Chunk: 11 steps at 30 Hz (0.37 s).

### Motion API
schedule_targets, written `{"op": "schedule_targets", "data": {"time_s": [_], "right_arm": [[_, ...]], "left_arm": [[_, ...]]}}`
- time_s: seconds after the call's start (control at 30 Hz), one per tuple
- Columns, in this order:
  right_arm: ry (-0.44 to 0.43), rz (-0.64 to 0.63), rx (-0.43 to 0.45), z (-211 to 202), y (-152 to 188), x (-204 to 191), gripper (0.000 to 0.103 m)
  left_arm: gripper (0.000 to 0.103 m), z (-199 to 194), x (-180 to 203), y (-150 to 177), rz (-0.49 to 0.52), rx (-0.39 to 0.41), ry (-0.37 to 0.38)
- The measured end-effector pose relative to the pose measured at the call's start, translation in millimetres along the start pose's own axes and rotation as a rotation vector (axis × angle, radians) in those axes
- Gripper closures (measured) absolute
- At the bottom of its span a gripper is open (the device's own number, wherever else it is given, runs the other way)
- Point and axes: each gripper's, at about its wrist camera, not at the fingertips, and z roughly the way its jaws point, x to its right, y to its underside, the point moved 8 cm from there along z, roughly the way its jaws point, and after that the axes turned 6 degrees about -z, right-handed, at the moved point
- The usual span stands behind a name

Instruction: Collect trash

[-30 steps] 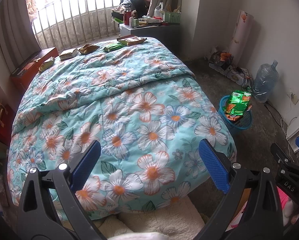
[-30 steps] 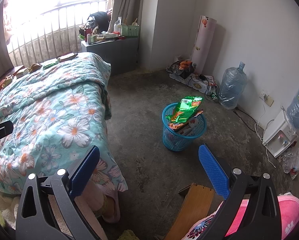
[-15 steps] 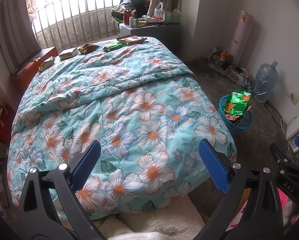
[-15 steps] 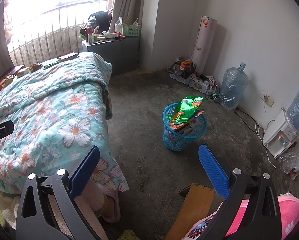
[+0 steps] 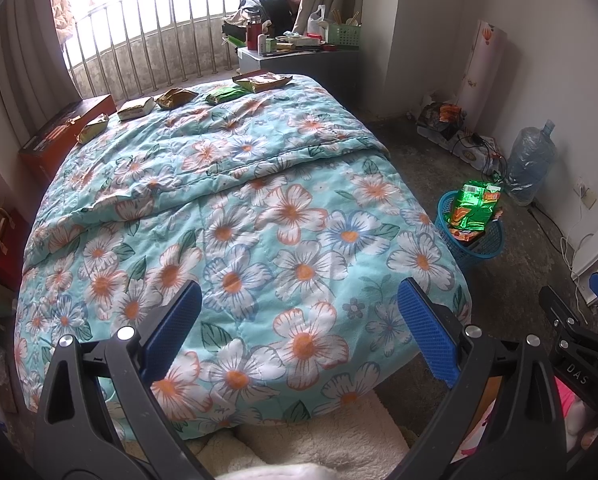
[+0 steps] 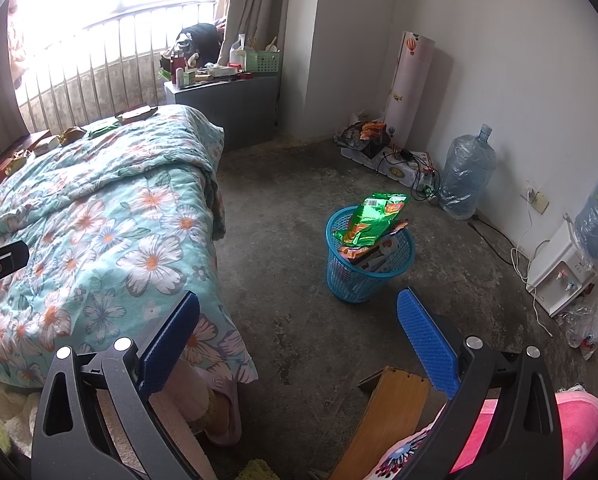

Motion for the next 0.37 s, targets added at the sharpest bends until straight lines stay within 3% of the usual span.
{"op": "schedule_targets", "data": {"time_s": [0.37], "right_arm": [[-0.001,0.0,0.0,-0.4,-0.2,-0.6,0.007]], "left_arm": [[0.009,0.0,0.3,-0.8,-0.001,0.0,0.0]]}}
